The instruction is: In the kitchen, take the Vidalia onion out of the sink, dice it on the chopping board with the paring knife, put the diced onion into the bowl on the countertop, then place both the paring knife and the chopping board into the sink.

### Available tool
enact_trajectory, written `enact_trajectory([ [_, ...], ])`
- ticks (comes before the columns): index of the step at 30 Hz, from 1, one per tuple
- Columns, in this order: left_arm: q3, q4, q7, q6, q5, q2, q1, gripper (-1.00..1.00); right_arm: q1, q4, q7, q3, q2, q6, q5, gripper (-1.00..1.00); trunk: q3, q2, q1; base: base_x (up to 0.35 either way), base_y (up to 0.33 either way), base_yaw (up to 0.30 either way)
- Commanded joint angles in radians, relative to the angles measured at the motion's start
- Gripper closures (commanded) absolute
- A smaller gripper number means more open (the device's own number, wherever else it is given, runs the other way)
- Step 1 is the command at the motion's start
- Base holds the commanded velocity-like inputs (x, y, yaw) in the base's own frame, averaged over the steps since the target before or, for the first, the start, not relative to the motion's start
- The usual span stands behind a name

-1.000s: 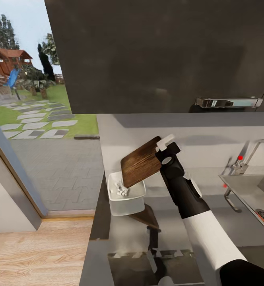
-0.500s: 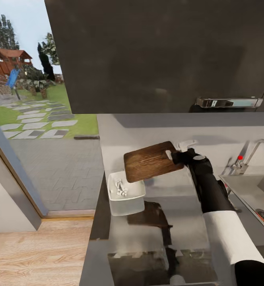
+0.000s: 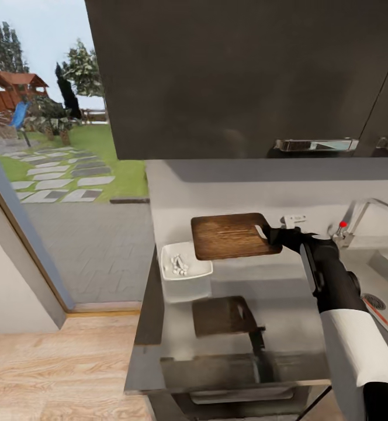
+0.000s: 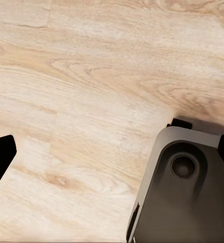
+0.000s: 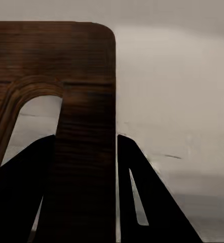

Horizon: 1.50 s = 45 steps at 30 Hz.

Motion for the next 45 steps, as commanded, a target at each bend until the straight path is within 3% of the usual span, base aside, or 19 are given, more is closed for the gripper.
enact_trajectory([
  [1,-0.009,0.004,0.002,-0.006,0.006,-0.001,-0.002,-1.00,-0.001,-0.001,0.009,-0.001,0.001,0.003,0.010,1.00,-0.002,-0.003,0.000,-0.340,-0.018,0.000],
  [11,-0.009,0.004,0.002,-0.005,0.006,-0.002,-0.002,-1.00,-0.001,-0.001,0.008,0.002,0.003,0.001,0.011,1.00,-0.002,-0.003,0.000,-0.123,-0.248,0.000],
  [15,-0.009,0.004,0.002,-0.005,0.006,-0.002,-0.002,-1.00,0.000,0.002,0.008,0.001,0.001,-0.041,0.011,1.00,-0.002,-0.003,0.000,-0.001,-0.317,0.000],
  [25,-0.009,0.004,0.002,-0.005,0.006,-0.002,-0.002,-1.00,-0.001,0.169,-0.001,0.000,0.001,-0.163,0.016,1.00,-0.002,-0.003,0.000,0.000,-0.319,0.000],
  [45,-0.009,0.004,0.002,-0.006,0.006,-0.001,-0.002,-1.00,0.000,0.173,0.000,-0.002,0.005,-0.169,0.014,1.00,-0.002,-0.003,0.000,0.000,-0.336,0.000],
])
